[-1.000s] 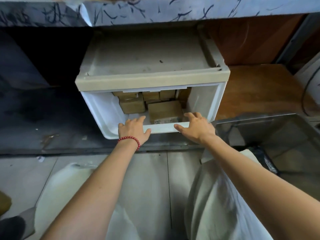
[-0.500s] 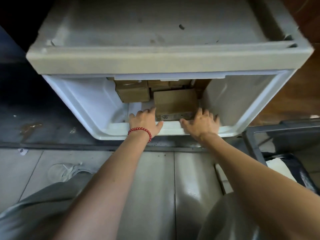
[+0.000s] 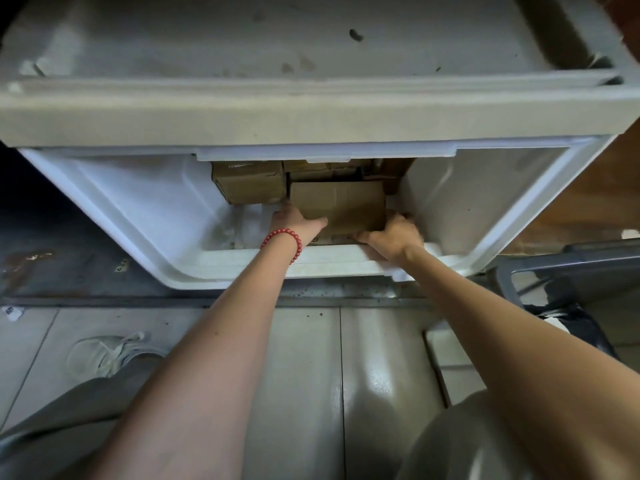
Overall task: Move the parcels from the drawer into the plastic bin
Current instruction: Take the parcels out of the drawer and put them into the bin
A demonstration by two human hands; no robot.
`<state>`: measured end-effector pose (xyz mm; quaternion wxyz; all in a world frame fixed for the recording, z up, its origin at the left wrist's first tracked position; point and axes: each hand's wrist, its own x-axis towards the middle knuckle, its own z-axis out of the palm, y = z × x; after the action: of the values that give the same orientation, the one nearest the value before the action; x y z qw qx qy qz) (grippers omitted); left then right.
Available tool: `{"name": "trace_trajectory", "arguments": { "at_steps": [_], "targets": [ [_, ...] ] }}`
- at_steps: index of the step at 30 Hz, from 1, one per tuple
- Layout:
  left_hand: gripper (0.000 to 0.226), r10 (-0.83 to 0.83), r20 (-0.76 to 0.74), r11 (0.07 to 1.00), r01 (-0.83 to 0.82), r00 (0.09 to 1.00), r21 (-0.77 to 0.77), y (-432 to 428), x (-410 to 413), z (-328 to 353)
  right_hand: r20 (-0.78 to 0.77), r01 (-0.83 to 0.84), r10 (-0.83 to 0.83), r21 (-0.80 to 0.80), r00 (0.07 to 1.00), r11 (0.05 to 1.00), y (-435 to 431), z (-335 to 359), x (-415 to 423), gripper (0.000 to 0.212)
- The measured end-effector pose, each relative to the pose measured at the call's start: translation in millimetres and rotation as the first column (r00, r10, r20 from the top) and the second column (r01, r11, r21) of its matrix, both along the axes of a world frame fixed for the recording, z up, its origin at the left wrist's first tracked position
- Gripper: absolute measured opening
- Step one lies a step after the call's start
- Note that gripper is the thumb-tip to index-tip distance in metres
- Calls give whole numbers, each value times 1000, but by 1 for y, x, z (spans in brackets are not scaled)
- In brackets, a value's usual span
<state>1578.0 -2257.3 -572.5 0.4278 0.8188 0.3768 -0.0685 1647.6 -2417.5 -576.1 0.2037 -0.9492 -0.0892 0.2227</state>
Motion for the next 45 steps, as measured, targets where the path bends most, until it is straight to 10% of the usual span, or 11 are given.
{"name": "trace_trajectory", "arguments": {
  "at_steps": [7,16,24,32,36,45],
  "targets": [
    [72,106,144,979,-78,984,-188,4,-20,7,-232,271,-169,544,958,794,-6,20,-12,90],
    [85,189,264,980,-164,946,-115,-29,-92,79,-316,358,-193,633,929,687,-34,80,-93,71],
    [23,104,262,991,-77,959,-109,-47,-174,130,-319,306,-90,733,943,607,-80,127,-170,74],
    [93,207,365,972,-146,908,-186,-72,-226,156,-316,325,-111,785,942,527,-96,147,-185,35],
    [82,126,369,982,-62,921,-180,-74,-232,164,-401,398,-88,809,912,432,-101,147,-182,59],
    [55,206,430,978,-173,879,-115,-70,-227,156,-304,313,-108,782,947,539,-82,133,-174,53]
  ]
}}
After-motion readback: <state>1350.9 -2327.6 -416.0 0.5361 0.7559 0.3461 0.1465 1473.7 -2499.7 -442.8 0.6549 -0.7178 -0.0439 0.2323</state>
